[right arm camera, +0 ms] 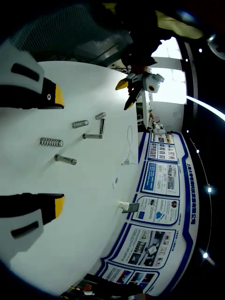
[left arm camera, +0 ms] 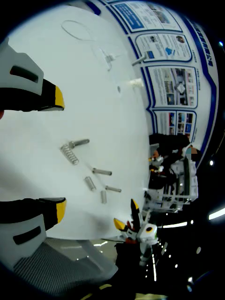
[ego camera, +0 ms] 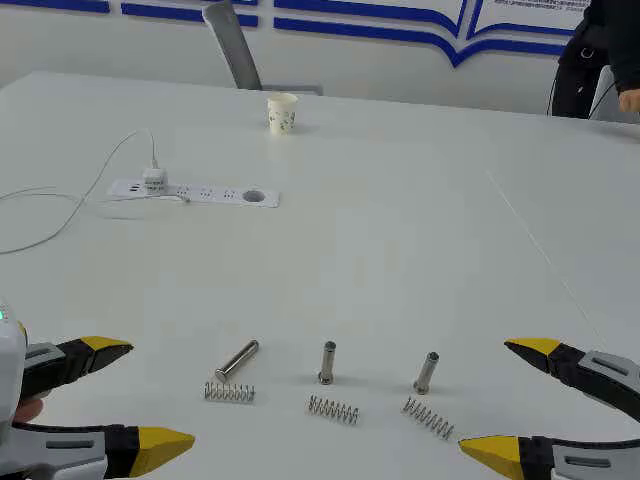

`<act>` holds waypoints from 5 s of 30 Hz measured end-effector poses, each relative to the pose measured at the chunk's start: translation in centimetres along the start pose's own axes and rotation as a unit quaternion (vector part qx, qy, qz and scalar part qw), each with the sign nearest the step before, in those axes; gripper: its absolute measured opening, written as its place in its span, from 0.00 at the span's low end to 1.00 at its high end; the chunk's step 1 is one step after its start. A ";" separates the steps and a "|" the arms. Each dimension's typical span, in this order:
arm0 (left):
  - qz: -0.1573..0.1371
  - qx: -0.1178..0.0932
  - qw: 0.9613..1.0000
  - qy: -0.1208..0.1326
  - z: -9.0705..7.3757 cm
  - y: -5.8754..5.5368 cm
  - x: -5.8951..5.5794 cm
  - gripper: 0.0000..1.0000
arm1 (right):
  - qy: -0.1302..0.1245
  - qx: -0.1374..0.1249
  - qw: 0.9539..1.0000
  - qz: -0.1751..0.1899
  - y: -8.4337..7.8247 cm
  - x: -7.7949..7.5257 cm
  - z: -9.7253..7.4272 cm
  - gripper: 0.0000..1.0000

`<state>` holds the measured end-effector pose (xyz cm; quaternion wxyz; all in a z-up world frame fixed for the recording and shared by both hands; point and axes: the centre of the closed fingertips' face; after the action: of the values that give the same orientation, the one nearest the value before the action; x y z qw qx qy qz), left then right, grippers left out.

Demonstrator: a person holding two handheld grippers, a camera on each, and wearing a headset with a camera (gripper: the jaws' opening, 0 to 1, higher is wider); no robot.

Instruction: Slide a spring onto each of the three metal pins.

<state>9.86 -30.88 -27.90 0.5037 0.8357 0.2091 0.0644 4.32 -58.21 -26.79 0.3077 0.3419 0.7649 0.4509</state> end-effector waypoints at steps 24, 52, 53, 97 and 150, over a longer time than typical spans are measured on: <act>-0.010 0.005 1.000 0.020 -0.4 -0.3 0.8 0.76 | 0.000 0.003 1.000 0.004 -0.2 0.5 0.1 0.73; 0.016 0.024 0.999 0.017 0.9 1.6 1.7 0.72 | 0.002 0.002 1.000 0.013 -0.7 1.0 0.1 0.71; 0.017 0.024 0.999 0.015 1.0 1.8 1.7 0.72 | 0.002 0.002 1.000 0.013 -0.7 1.0 0.1 0.71; 0.043 0.125 0.991 -0.019 8.2 2.6 3.2 0.54 | -0.003 0.006 1.000 0.018 -1.4 1.1 -0.2 0.70; 0.010 0.251 0.967 0.034 12.9 0.3 4.5 0.11 | -0.016 0.012 0.999 0.044 -3.2 1.0 -0.8 0.69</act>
<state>18.15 -39.59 -34.34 0.2694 0.9348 0.2270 0.0438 2.31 -58.92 -29.50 0.2960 0.3860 0.7496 0.4489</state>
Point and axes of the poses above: the centre of the closed fingertips' face, and the gripper's own axes: z roughly forward along the fingers, x roughly to its left, y roughly out of its top, and after that the axes turned 5 degrees about -y, right-handed
